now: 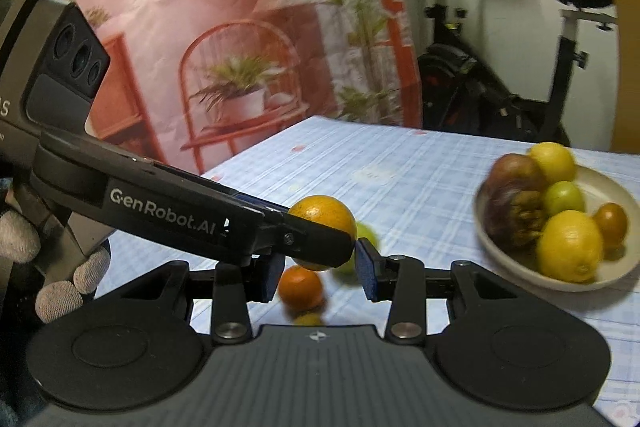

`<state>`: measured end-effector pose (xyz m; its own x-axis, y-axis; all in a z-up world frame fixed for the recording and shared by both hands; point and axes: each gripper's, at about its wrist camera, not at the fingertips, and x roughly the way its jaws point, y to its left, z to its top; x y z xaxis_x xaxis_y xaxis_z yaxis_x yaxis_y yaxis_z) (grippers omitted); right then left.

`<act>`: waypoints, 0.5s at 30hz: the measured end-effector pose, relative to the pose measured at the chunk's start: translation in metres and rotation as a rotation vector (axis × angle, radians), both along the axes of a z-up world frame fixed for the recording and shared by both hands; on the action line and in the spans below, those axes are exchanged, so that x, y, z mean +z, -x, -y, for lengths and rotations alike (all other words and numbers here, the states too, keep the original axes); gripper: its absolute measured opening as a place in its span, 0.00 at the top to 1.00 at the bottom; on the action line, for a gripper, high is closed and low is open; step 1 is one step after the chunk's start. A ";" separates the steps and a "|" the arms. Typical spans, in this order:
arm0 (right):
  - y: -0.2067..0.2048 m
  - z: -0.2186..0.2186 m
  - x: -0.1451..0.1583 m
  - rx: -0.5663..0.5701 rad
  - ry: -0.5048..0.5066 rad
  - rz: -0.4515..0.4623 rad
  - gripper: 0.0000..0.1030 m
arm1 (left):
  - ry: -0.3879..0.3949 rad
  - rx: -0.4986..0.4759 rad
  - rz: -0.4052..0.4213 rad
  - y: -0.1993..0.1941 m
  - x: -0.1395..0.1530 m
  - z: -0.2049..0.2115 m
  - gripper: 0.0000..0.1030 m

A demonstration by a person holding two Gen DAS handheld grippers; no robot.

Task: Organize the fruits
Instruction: 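Carry the orange-brown citrus onto the plate and open left tool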

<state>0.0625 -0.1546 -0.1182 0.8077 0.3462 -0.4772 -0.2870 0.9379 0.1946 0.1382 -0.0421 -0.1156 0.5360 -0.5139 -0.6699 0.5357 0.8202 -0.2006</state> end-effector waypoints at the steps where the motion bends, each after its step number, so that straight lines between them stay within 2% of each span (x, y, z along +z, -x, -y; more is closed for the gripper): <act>1: 0.000 0.006 0.002 -0.017 -0.010 0.002 0.60 | 0.001 -0.010 0.004 -0.003 0.001 0.006 0.56; 8: -0.005 0.052 0.017 -0.106 -0.023 0.026 0.60 | 0.018 -0.083 0.008 -0.031 0.004 0.057 0.56; 15: -0.024 0.099 0.025 -0.184 0.015 0.020 0.60 | 0.018 -0.140 -0.010 -0.070 -0.003 0.107 0.56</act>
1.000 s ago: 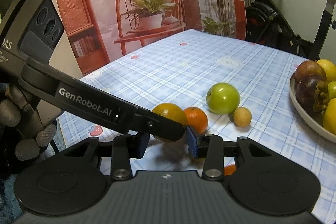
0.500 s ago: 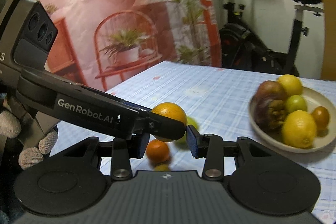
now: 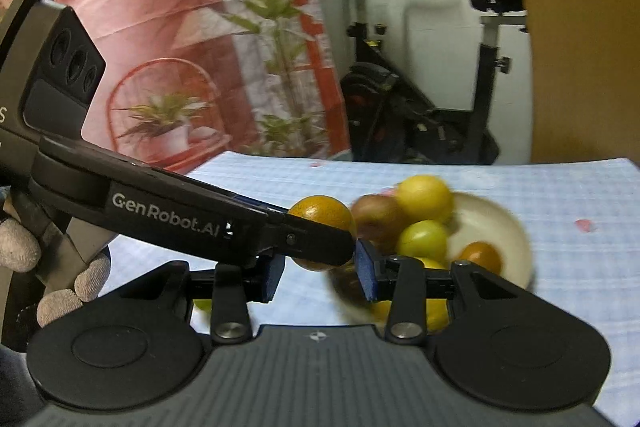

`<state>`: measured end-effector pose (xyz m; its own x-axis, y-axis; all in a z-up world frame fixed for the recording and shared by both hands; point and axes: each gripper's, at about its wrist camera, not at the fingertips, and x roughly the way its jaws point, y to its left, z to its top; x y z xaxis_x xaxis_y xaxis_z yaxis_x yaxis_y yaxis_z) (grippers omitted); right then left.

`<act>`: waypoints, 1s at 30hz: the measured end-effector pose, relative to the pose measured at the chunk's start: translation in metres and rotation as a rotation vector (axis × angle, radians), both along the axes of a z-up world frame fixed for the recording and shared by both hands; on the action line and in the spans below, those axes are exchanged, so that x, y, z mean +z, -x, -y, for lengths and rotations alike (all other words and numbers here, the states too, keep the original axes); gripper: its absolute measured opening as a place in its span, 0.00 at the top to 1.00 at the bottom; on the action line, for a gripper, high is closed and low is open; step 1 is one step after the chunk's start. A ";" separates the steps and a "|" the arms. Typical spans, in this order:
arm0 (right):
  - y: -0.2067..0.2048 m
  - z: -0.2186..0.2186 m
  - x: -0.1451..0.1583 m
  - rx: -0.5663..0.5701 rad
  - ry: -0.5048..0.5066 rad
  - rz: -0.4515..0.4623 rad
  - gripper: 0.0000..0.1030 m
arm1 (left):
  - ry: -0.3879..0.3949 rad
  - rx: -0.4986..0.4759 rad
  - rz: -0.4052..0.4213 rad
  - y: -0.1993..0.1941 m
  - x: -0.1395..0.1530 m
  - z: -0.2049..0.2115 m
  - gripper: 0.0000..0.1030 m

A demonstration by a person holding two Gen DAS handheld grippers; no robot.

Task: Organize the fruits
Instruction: 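Carry the orange-brown citrus onto the plate and open left tool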

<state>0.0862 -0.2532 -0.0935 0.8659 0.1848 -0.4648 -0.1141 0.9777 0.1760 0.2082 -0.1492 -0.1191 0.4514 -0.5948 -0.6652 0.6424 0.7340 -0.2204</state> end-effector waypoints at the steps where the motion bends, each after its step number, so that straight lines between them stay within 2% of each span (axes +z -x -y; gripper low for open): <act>1: -0.002 0.006 0.000 -0.009 0.008 -0.001 0.60 | -0.004 -0.006 -0.007 -0.007 -0.002 0.007 0.56; 14: -0.047 0.069 -0.023 -0.129 -0.035 -0.037 0.59 | -0.041 -0.031 -0.053 -0.064 -0.027 0.058 0.56; 23: -0.063 0.089 -0.035 -0.164 -0.061 -0.066 0.59 | -0.083 -0.028 -0.073 -0.075 -0.039 0.071 0.56; 30: -0.067 0.091 -0.042 -0.175 -0.090 -0.082 0.57 | -0.076 -0.003 -0.063 -0.079 -0.040 0.070 0.54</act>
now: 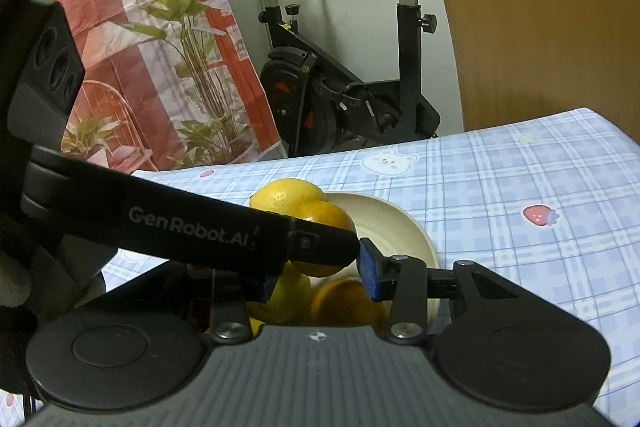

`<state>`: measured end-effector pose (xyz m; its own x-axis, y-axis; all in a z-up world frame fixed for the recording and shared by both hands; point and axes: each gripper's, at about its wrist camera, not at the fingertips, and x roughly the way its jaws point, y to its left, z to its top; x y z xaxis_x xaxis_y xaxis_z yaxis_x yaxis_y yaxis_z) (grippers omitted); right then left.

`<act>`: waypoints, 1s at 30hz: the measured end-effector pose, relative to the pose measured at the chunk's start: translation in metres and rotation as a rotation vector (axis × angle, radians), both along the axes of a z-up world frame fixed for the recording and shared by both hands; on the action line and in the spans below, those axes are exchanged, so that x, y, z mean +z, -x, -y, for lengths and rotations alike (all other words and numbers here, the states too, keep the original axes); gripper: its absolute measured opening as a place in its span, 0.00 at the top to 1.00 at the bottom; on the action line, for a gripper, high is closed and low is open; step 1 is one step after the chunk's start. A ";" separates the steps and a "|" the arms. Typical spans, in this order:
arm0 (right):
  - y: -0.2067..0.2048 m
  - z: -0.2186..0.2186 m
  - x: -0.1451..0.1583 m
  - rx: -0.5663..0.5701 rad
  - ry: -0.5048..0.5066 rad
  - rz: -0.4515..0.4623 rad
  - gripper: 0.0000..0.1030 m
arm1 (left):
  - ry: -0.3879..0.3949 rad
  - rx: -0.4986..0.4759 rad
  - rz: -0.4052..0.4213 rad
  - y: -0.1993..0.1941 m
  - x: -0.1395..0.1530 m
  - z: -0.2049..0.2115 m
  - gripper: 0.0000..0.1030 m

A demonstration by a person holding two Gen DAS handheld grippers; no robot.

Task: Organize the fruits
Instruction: 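Carry the orange-brown citrus onto the plate and open left tool, then move the left tool back toward the loose green apple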

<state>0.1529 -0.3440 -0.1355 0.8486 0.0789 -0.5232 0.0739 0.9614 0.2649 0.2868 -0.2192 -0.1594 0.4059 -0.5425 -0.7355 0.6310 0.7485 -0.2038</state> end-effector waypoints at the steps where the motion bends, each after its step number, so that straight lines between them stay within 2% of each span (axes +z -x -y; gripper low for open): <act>1: 0.000 -0.001 0.000 -0.003 0.007 -0.002 0.57 | -0.003 0.000 0.005 0.000 0.000 0.001 0.54; 3: 0.000 -0.002 0.001 -0.006 0.014 -0.005 0.56 | -0.005 0.001 0.008 0.000 0.001 0.000 0.53; 7: 0.001 -0.005 0.004 -0.002 0.026 -0.008 0.55 | -0.008 0.014 0.025 0.003 0.006 -0.006 0.43; 14: 0.007 -0.016 0.015 0.007 0.046 0.005 0.55 | 0.009 0.040 0.065 0.019 0.022 -0.028 0.43; 26: 0.029 -0.056 0.026 -0.001 0.013 0.044 0.55 | 0.010 0.210 0.170 0.057 0.045 -0.107 0.43; 30: 0.039 -0.075 0.027 0.009 0.006 0.056 0.54 | 0.003 0.240 0.194 0.074 0.051 -0.132 0.43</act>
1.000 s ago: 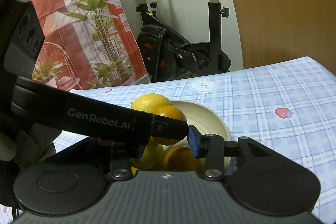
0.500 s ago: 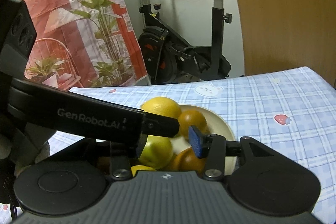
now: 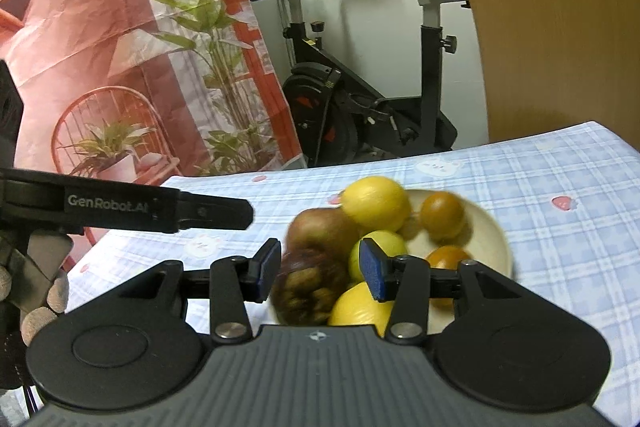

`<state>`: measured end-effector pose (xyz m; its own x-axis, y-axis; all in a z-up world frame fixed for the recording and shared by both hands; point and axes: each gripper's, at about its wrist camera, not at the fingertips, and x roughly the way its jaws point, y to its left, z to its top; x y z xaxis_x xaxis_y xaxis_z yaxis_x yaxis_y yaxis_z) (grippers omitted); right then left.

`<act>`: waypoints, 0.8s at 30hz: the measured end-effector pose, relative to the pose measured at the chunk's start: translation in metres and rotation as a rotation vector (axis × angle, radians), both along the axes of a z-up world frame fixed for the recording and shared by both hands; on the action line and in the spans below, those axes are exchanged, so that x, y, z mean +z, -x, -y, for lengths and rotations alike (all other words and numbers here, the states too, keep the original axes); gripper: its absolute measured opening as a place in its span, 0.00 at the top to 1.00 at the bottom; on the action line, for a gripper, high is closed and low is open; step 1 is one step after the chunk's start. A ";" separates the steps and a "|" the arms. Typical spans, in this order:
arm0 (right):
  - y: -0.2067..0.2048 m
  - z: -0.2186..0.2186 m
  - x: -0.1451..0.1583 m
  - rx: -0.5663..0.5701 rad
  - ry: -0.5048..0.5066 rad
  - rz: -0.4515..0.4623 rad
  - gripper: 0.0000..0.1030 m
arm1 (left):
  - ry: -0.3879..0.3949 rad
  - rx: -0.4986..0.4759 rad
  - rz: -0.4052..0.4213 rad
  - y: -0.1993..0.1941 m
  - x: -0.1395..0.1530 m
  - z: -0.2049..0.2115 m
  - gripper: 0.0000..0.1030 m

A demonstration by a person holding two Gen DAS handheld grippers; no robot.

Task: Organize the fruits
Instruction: 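Move the left tool back toward the loose green apple, then close the left tool around the green apple and lift it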

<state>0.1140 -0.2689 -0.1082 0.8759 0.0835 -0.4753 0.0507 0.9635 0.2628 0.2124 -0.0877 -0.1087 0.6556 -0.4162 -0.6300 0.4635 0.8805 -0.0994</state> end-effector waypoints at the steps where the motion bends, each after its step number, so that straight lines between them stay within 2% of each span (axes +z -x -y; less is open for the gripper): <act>1: 0.002 -0.005 0.000 0.005 -0.004 0.001 0.54 | -0.003 0.006 0.006 0.005 0.002 -0.006 0.43; 12: 0.030 -0.051 -0.002 0.076 0.029 0.013 0.54 | 0.026 0.088 0.019 0.055 0.012 -0.074 0.43; 18: 0.035 -0.075 -0.011 0.153 0.062 -0.022 0.54 | 0.039 0.106 -0.014 0.066 -0.002 -0.085 0.43; 24: 0.026 -0.097 -0.019 0.225 0.105 -0.049 0.54 | 0.054 0.136 -0.088 0.052 -0.018 -0.102 0.43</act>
<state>0.0879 -0.1719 -0.1274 0.8167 0.2216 -0.5329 -0.1578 0.9739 0.1631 0.1606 0.0144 -0.1264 0.6511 -0.3624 -0.6668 0.3278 0.9267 -0.1836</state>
